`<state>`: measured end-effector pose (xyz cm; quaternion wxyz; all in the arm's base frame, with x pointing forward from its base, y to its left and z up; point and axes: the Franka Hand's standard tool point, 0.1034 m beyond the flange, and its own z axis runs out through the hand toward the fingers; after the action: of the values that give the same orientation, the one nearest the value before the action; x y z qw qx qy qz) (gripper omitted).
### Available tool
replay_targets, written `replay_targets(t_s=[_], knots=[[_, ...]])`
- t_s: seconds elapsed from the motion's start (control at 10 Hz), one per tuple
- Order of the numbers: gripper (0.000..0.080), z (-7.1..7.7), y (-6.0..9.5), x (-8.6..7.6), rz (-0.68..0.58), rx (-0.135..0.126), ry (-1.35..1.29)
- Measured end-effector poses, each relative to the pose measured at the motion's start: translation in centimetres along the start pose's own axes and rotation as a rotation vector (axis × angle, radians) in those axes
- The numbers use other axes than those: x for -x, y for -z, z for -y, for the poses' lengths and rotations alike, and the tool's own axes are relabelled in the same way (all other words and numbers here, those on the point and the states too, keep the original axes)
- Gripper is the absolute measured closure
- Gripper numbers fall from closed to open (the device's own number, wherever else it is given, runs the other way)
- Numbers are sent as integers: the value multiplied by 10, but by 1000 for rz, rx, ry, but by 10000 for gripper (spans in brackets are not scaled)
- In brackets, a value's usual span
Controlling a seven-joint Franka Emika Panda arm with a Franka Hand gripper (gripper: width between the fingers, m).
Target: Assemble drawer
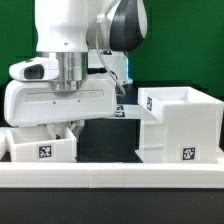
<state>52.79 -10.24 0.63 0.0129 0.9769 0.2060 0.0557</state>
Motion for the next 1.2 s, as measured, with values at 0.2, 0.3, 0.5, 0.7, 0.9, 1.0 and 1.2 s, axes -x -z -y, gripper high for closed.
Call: replay_targets(t_s=[0.2,0.3,0.5,0.7,0.9,1.0,1.2], knots=[[759,3,0,-3,-1,-1,6],[759,4,1,-4,-1,-3,6],[759,12,16,-13,-9,-5,19],[759,14,36,-17,-6,-18,95],[759,12,58,-16,13,-49,256],[758,12,59,-14,19,-58,298],[758,9,58,-9,37,-86,355]])
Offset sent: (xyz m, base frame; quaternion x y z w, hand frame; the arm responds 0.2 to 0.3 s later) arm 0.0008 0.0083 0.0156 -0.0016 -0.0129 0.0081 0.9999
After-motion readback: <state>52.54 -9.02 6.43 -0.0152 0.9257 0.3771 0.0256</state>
